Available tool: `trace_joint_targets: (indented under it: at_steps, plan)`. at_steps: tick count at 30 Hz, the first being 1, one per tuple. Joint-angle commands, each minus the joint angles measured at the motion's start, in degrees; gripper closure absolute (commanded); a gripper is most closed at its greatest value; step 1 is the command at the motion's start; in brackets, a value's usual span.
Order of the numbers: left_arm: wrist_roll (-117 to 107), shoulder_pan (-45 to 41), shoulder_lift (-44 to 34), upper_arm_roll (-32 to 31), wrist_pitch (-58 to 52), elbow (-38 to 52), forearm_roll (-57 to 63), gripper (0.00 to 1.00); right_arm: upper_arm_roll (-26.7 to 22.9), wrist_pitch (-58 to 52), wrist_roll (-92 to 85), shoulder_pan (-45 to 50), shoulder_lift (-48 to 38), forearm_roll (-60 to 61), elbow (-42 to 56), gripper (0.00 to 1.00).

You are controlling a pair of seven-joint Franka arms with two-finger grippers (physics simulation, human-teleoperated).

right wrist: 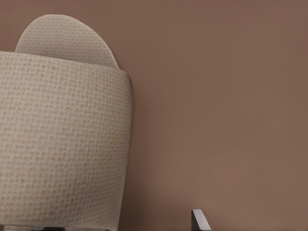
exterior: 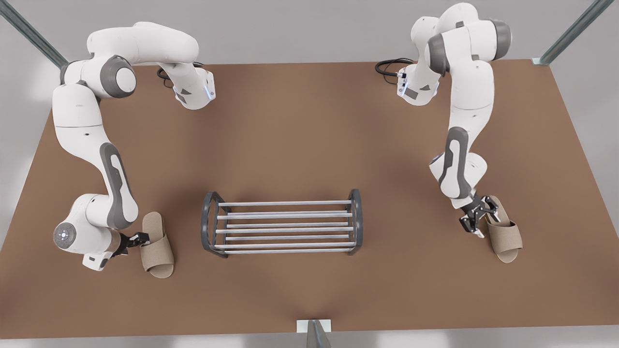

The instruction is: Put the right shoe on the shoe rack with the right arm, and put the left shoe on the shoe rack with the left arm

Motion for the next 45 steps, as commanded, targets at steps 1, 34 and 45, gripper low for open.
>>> trace_joint_targets:
  at_steps: [1, 34, 45]
  plan:
    - [-23.8, 0.0, 0.2, 0.0, 0.3, 0.3, 3.0, 0.0, 0.0, 0.1, -2.4, 0.0, -0.1, 0.1, 0.0, 0.16]
    - [-24.5, 7.4, 9.8, -2.2, 1.5, 10.1, 7.8, 0.0, 0.1, -0.7, -1.8, 0.5, -0.9, -1.1, 0.9, 0.79]
    - [-23.8, 5.2, 8.0, -1.7, 1.6, 9.8, 8.3, 0.45, 4.5, -14.2, 2.3, -0.9, -14.6, 2.2, 6.1, 0.79]
